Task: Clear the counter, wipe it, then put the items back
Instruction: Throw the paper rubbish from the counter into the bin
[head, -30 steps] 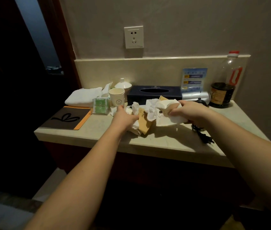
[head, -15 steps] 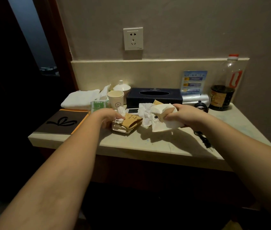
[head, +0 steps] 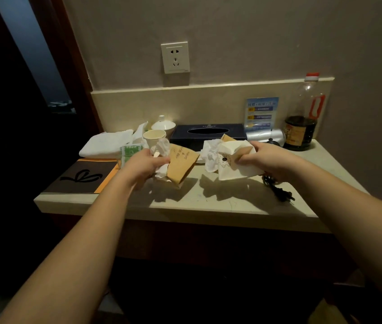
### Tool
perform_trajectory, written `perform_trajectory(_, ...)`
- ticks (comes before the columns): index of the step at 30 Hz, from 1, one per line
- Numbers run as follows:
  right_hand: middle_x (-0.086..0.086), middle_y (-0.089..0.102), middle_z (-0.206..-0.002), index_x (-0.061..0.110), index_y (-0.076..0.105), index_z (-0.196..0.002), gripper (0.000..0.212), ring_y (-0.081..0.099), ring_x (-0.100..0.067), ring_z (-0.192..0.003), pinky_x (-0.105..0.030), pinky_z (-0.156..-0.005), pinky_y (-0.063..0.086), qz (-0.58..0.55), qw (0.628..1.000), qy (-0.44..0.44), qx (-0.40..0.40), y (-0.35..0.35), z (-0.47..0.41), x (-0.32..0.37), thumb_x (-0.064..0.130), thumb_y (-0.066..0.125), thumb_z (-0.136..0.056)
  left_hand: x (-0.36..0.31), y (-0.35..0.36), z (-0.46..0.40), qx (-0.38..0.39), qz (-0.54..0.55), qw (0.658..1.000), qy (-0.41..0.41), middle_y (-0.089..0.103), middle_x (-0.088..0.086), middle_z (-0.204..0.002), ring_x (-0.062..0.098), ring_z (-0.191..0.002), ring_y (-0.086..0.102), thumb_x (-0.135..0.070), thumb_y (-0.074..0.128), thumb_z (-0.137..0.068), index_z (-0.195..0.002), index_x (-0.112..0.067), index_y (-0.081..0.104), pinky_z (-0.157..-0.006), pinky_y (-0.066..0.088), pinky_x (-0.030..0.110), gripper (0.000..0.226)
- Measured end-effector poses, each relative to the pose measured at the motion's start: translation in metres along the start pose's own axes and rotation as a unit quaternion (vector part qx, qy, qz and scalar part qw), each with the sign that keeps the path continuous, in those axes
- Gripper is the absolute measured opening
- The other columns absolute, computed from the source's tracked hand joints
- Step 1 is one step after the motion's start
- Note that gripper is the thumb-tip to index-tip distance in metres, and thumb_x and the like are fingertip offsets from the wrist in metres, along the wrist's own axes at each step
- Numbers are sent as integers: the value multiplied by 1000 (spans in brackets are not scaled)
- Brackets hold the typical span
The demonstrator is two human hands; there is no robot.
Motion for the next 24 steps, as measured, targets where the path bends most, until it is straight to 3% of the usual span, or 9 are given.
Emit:
perform_trajectory(4,0,62,-103,35,53,-107,34,61,-20,-91,-33,-72,55,-58,998,-21,-27,-22,29,2,26,72,-80,-32,18,49,-43,73,991,106,70,0,-105,8,-87,69,-19,71,-85,-109,-22,55,-61,52,18,29)
perform_trajectory(6,-2,64,-108,36,56,-105,34,61,-22,-95,-40,-83,55,-106,994,-22,-26,-31,52,-3,19,72,-80,-38,36,75,-42,103,984,139,71,-3,-103,5,-89,69,-16,69,-87,-110,-24,55,-63,53,16,28)
perform_trajectory(9,2,69,-104,35,60,-104,33,68,-16,-89,-29,-72,56,-154,987,-26,-42,-49,100,-24,15,71,-80,-38,74,110,-44,107,981,156,71,-13,-102,-1,-91,66,-19,68,-87,-112,-32,56,-73,52,23,31)
perform_trajectory(12,12,72,-96,35,62,-110,36,68,-5,-85,-15,-65,51,-150,985,-20,-78,-68,159,-61,20,71,-79,-31,124,142,-18,117,981,154,70,-18,-102,-2,-92,66,-22,69,-85,-113,-36,55,-72,54,22,34)
perform_trajectory(16,16,71,-94,47,63,-100,36,66,-3,-85,-29,-79,50,-153,979,22,-131,-90,242,-133,19,71,-79,-12,206,182,48,161,977,135,72,-5,-106,12,-96,69,-12,67,-85,-118,-24,55,-70,55,19,37)
perform_trajectory(18,21,69,-94,52,59,-102,40,64,2,-82,-31,-76,48,-133,980,59,-136,-97,283,-173,21,70,-80,1,250,200,77,160,976,128,72,-3,-107,13,-98,69,-9,67,-85,-117,-23,56,-73,55,20,37)
perform_trajectory(24,34,63,-93,65,52,-96,39,59,13,-80,-18,-63,42,-133,959,187,-168,-110,397,-291,43,72,-70,67,381,241,165,95,981,32,69,-14,-107,7,-96,68,-20,73,-83,-105,-45,59,-69,56,22,36)
Point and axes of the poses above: each hand's wrist, its own z-axis away from the middle knuckle, its own y-axis out of the palm, x = y × z, the point moved 5 cm from there along -z, towards the middle knuckle
